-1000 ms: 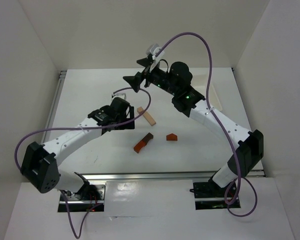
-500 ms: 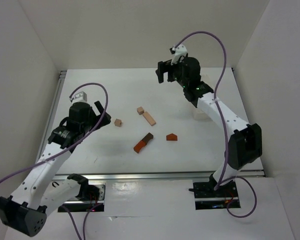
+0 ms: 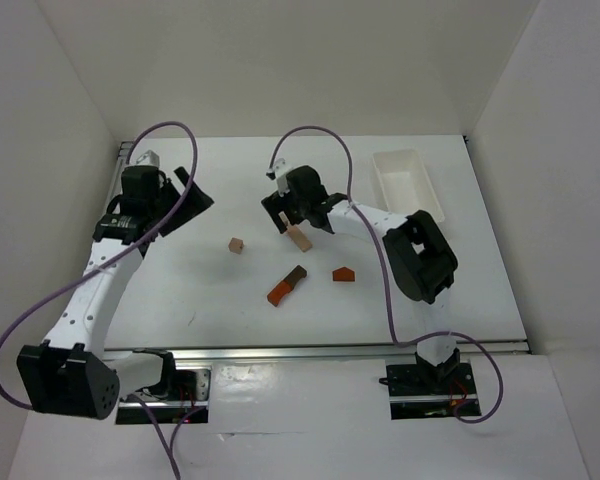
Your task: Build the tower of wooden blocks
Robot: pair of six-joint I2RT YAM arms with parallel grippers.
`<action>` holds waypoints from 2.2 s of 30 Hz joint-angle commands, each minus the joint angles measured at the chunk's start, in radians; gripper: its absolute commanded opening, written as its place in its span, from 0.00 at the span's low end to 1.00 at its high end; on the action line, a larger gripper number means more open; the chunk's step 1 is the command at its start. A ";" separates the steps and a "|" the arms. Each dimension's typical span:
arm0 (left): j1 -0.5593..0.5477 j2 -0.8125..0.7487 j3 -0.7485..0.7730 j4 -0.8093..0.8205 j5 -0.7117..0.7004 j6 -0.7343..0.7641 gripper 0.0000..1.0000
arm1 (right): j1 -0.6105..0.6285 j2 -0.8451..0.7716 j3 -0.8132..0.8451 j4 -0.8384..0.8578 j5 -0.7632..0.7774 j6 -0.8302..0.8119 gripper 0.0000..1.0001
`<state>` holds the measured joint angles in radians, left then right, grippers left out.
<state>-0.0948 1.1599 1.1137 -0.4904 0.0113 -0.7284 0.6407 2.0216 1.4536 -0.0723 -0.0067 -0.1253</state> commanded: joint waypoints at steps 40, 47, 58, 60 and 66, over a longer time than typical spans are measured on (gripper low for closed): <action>0.095 -0.147 -0.261 0.049 0.147 0.012 0.99 | 0.053 -0.270 -0.139 -0.010 -0.001 0.087 0.08; 0.095 -0.147 -0.272 0.058 0.147 0.012 0.99 | 0.132 -0.397 -0.271 -0.174 0.066 0.141 0.08; 0.064 -0.147 -0.272 0.058 0.127 0.021 0.99 | 0.220 -0.484 -0.398 -0.216 0.090 0.193 0.07; 0.053 -0.147 -0.272 0.058 0.127 0.021 0.99 | 0.229 -0.495 -0.413 -0.204 0.079 0.202 0.07; 0.044 -0.128 -0.272 0.049 0.115 0.021 0.99 | 0.260 -0.495 -0.441 -0.150 0.093 0.184 0.07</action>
<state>-0.0479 1.0248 0.8455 -0.4633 0.1322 -0.7109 0.8810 1.5578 1.0206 -0.2867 0.0830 0.0551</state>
